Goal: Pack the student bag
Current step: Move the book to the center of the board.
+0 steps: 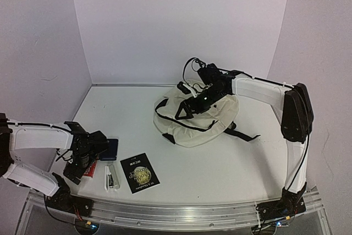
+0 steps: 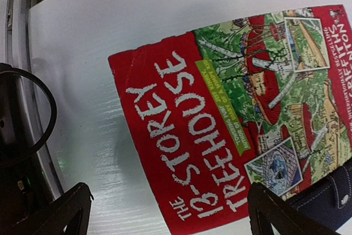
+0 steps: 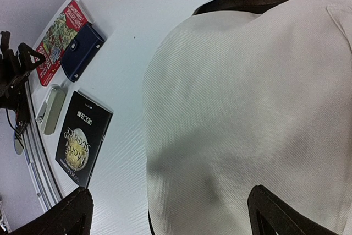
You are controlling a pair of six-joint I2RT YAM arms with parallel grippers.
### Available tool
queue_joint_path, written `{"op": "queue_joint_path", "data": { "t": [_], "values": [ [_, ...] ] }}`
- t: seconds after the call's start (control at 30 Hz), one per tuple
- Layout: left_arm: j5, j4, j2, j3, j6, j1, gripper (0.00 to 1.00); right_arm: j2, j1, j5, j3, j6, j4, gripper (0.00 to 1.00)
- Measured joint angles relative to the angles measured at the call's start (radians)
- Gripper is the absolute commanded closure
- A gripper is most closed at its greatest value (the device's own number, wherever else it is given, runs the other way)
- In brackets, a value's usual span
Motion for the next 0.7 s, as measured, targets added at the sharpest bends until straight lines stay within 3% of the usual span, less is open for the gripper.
{"op": "queue_joint_path", "data": {
  "t": [0.3, 0.47, 0.7],
  "values": [
    [-0.024, 0.162, 0.075, -0.024, 0.0, 0.076, 0.01, -0.003, 0.0, 0.0, 0.0, 0.0, 0.0, 0.02],
    [-0.062, 0.303, 0.083, -0.044, 0.003, 0.133, 0.07, -0.008, 0.0, 0.0, 0.0, 0.0, 0.0, 0.02],
    [-0.077, 0.502, 0.135, -0.03, 0.247, 0.275, 0.08, -0.009, 0.0, 0.0, 0.0, 0.0, 0.0, 0.02]
  ]
}}
